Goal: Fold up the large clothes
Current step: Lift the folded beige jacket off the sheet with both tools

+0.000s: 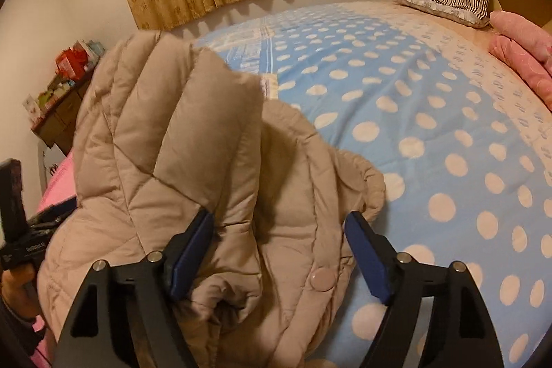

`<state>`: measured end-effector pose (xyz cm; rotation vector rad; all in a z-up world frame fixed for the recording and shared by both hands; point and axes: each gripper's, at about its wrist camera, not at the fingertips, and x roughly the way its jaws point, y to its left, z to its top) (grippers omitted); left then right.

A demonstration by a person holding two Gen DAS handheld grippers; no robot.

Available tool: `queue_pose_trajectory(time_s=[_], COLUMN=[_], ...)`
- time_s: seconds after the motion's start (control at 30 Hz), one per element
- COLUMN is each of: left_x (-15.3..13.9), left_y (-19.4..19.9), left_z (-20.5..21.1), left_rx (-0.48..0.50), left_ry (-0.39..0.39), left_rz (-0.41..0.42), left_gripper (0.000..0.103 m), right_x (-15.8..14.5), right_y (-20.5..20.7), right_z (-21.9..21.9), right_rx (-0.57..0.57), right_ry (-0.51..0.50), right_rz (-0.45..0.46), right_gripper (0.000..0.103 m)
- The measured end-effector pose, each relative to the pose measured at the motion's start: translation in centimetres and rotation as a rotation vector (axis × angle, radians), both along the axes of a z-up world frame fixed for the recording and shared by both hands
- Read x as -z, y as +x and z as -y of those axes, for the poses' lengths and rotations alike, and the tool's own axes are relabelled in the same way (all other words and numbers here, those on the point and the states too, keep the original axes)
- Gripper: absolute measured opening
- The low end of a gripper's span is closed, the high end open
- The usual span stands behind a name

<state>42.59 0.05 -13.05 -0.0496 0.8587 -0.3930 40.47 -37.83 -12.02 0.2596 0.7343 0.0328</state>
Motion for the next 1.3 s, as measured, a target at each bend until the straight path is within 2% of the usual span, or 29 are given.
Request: queue_pose_trajectory(time_s=[0.07, 0.2, 0.37, 0.47, 0.53, 0.63, 0.77, 0.87, 0.93, 1.0, 1.1, 1.13, 1.3], left_x=[-0.1, 0.3, 0.3, 0.3, 0.3, 0.8, 0.8, 0.6, 0.5, 0.4, 0.4, 0.5, 0.8], left_y=[0.2, 0.6, 1.2, 1.6, 1.6, 1.5, 0.9, 0.6, 0.4, 0.2, 0.1, 0.2, 1.2], left_z=[-0.6, -0.8, 0.8, 1.7, 2.4, 2.3, 2.1, 2.3, 2.5, 2.5, 2.2, 2.0, -0.2], left_rx=[0.001, 0.012, 0.056, 0.066, 0.075, 0.061, 0.05, 0.061, 0.067, 0.069, 0.062, 0.06, 0.024], left_ry=[-0.028, -0.054, 0.015, 0.067, 0.106, 0.08, 0.069, 0.088, 0.104, 0.108, 0.081, 0.063, -0.135], left_rz=[-0.004, -0.034, -0.032, -0.051, -0.028, -0.028, -0.014, 0.007, 0.022, 0.032, 0.033, 0.027, -0.087], left_gripper=[0.103, 0.103, 0.103, 0.103, 0.103, 0.103, 0.103, 0.103, 0.103, 0.103, 0.103, 0.103, 0.103], right_x=[0.0, 1.3, 2.7, 3.0, 3.4, 4.7, 6.3, 6.0, 5.7, 5.8, 6.5, 6.5, 6.9], right_y=[0.1, 0.8, 1.4, 0.7, 0.1, -0.1, 0.7, 2.3, 3.3, 4.8, 6.0, 6.2, 7.5], right_z=[1.3, 3.4, 4.9, 6.3, 7.7, 10.2, 10.5, 9.1, 7.8, 6.1, 5.0, 5.0, 4.8], right_rx=[-0.001, -0.021, -0.031, -0.033, -0.022, 0.028, -0.037, -0.129, -0.172, -0.197, -0.22, -0.226, -0.24], right_ry=[0.089, 0.256, 0.365, 0.41, 0.46, 0.541, 0.682, 0.77, 0.766, 0.656, 0.628, 0.626, 0.603], right_rz=[0.0, -0.029, -0.057, -0.04, -0.044, -0.066, -0.083, -0.044, -0.062, -0.128, -0.174, -0.174, -0.205], right_gripper=[0.088, 0.096, 0.1, 0.101, 0.101, 0.101, 0.101, 0.101, 0.102, 0.102, 0.102, 0.102, 0.102])
